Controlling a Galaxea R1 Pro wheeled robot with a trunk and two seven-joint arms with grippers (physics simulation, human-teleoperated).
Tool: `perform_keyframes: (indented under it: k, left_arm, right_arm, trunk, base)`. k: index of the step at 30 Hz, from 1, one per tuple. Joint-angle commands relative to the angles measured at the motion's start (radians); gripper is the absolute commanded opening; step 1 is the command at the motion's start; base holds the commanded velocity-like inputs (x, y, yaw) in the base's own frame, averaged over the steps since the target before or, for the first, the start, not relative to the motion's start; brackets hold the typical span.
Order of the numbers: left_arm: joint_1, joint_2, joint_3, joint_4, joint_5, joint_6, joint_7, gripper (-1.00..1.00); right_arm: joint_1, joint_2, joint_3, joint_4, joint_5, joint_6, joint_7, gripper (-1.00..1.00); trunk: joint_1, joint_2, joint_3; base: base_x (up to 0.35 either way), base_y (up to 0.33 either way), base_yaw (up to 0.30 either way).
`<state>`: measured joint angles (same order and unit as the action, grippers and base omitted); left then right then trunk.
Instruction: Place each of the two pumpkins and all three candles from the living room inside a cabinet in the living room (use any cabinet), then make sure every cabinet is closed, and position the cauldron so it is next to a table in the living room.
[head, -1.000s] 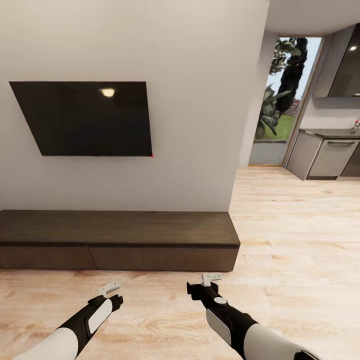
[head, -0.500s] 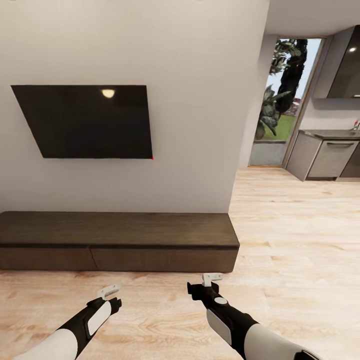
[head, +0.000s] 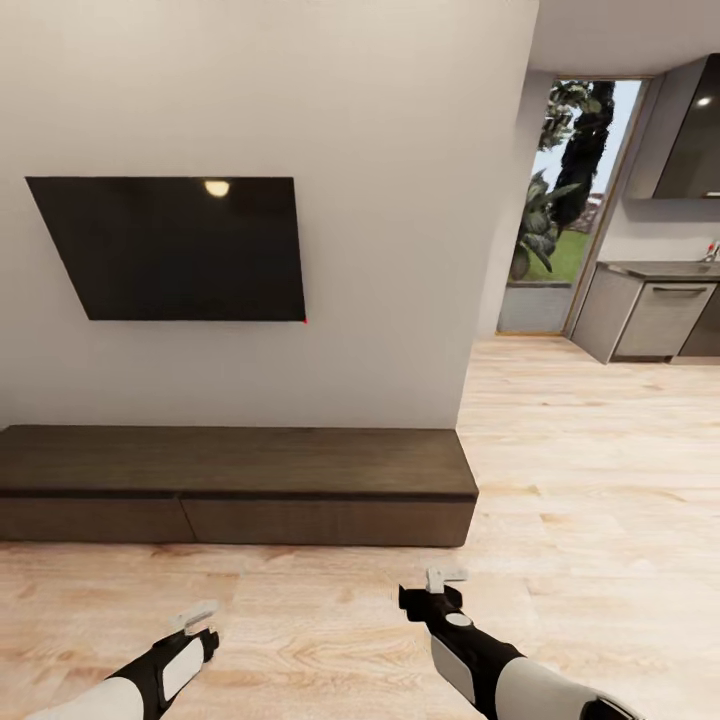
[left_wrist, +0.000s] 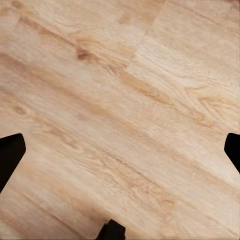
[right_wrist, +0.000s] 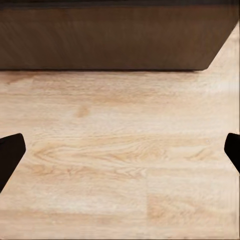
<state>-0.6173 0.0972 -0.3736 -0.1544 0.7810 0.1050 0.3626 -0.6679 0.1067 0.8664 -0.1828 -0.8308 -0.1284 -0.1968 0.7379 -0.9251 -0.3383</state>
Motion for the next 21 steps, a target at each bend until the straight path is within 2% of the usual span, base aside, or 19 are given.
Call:
perform_keyframes:
  k: [1,4,6,12,21]
  left_arm:
    - [0.000,0.003,-0.009,0.020,0.004,0.000,-0.020,1.00]
    - [0.005,0.006,-0.010,0.103,-0.002,-0.012,-0.110,1.00]
    - [0.036,0.007,-0.011,0.126,-0.007,-0.016,-0.145,1.00]
    - [0.110,0.011,-0.014,0.141,-0.013,-0.019,-0.167,1.00]
    - [0.203,0.007,-0.021,0.142,-0.014,-0.019,-0.171,1.00]
  right_arm:
    - [-0.001,-0.001,0.009,0.010,-0.010,-0.004,-0.003,1.00]
    - [0.009,-0.002,0.009,0.049,-0.010,-0.005,-0.001,1.00]
    - [0.033,-0.002,0.009,0.074,-0.010,-0.009,0.000,1.00]
    - [0.102,-0.002,0.010,0.107,-0.009,-0.048,0.000,1.00]
    - [0.190,-0.002,0.010,0.141,-0.009,-0.056,0.000,1.00]
  trunk:
    - [-0.004,0.006,0.002]
    - [-0.015,0.027,0.011]
    - [-0.023,0.041,0.018]
    - [-0.046,0.083,0.037]
    - [-0.081,0.146,0.065]
  base:
    - [0.000,0.000,0.000]
    - [0.000,0.000,0.000]
    - [0.000,0.000,0.000]
    - [0.000,0.000,0.000]
    - [0.000,0.000,0.000]
